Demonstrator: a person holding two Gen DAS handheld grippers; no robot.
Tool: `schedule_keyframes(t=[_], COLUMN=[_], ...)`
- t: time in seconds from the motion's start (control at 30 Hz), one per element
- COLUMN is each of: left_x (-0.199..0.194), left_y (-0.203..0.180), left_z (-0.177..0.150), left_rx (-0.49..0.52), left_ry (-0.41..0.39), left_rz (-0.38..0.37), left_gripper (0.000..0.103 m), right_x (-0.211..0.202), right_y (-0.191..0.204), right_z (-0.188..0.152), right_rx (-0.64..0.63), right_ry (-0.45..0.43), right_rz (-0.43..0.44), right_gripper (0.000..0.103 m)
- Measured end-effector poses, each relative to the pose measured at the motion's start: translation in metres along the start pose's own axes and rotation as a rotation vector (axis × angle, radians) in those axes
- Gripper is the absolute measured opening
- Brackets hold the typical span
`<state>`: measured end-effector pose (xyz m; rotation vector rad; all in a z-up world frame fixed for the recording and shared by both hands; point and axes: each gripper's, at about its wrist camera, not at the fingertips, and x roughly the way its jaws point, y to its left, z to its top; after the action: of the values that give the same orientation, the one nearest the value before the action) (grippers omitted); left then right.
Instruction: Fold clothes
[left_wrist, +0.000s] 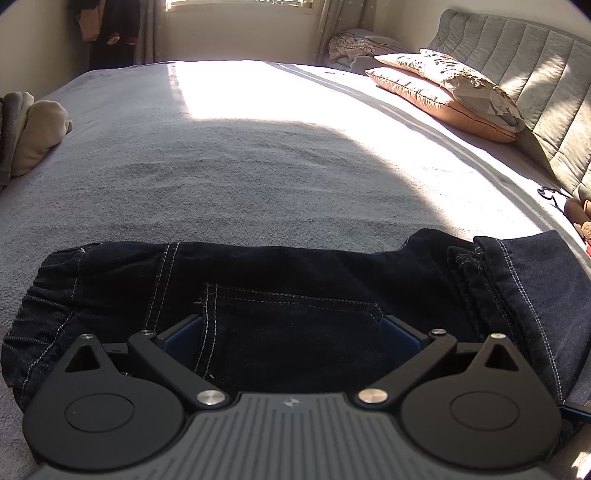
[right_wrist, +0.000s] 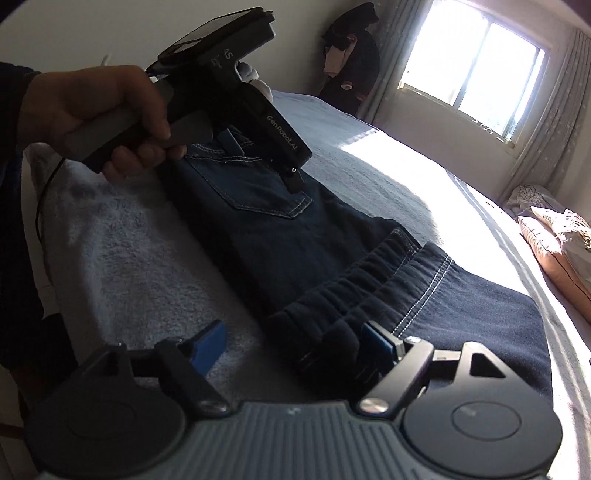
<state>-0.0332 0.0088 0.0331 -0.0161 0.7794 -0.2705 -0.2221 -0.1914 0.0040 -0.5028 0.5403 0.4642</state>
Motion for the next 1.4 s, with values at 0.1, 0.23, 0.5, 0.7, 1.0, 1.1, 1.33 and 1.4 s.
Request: schedule_keyframes(t=[0.1,0.23,0.5,0.7,1.0,1.1,1.33,1.4], left_x=[-0.001,-0.001,-0.001,0.0,0.001,0.001,0.001,0.001], left_y=[0.002,0.003,0.001,0.001,0.0,-0.001,0.003,0.002], left_z=[0.0,-0.001,-0.002,0.0,-0.002,-0.002,0.001,0.001], left_rx=[-0.009,-0.009,0.003,-0.007,0.008,0.008,-0.011,-0.011], left_ry=[0.001,0.004,0.007,0.009,0.013,0.015,0.019,0.019], left_rz=[-0.006,-0.004,-0.002,-0.01,-0.001,-0.001,-0.015,-0.016], left_gripper=[0.103,0.103,0.103,0.103,0.103,0.103,0.103,0.103], right_x=[-0.007,-0.014,-0.003,-0.012,-0.03,-0.037,-0.1,-0.107], right_y=[-0.031,-0.074,-0.029,-0.068,-0.127,-0.131,-0.161,-0.159], right_z=[0.003,-0.003,-0.002,-0.004,-0.018,-0.016,-0.024,-0.017], right_rx=[0.153,0.413,0.114,0.428,0.814,0.851,1.103,1.064], right_ry=[0.004,-0.027,0.036,-0.033,-0.175,-0.211,-0.567,-0.596], right_rz=[0.014,0.12,-0.061,0.052,0.153,-0.039,-0.502,-0.535], right_gripper=[0.05,0.033,0.066,0.034,0.026,0.024,0.024,0.024])
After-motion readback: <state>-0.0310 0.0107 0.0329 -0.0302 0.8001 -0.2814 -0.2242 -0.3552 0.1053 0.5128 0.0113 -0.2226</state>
